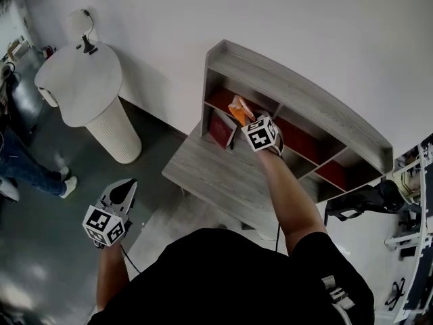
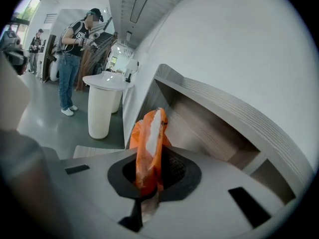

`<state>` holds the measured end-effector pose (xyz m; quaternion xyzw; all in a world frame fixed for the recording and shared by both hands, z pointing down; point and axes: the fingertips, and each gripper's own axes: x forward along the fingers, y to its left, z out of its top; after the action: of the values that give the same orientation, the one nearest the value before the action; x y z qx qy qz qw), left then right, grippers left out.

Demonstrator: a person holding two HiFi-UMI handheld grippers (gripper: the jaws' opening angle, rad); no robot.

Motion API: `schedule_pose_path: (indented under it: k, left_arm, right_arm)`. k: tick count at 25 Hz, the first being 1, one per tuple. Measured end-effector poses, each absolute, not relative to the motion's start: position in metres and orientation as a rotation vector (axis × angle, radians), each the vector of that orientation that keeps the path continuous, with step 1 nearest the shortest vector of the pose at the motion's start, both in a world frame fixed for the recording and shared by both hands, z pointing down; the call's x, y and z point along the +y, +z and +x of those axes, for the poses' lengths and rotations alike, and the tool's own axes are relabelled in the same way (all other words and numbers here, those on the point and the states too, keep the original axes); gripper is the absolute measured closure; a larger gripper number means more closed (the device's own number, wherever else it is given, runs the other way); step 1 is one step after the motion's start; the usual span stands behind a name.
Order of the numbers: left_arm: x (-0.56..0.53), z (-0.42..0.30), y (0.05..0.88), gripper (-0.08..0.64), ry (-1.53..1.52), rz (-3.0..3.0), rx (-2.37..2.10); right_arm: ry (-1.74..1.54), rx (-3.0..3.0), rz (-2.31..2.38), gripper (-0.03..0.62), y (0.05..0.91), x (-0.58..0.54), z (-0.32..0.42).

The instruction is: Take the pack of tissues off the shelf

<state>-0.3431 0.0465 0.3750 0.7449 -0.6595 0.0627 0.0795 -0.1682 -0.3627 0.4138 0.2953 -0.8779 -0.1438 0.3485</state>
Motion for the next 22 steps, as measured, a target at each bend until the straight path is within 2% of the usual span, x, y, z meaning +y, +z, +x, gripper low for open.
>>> schedule_pose_path:
  k: [9,22]
  left_arm:
    - [0.028,-0.325,0.375,0.541,0.196,2.362,-1.839]
    - [-0.013,-0.288,0.380,0.541,0.231,2.531,-1.606]
  right_arm:
    - [-0.264,-2.311,0.840,0.574,0.395,-0.331,-0.116]
    - [-0.331,-2.320,1.016,0.574,0.328,-0.284,-0.029]
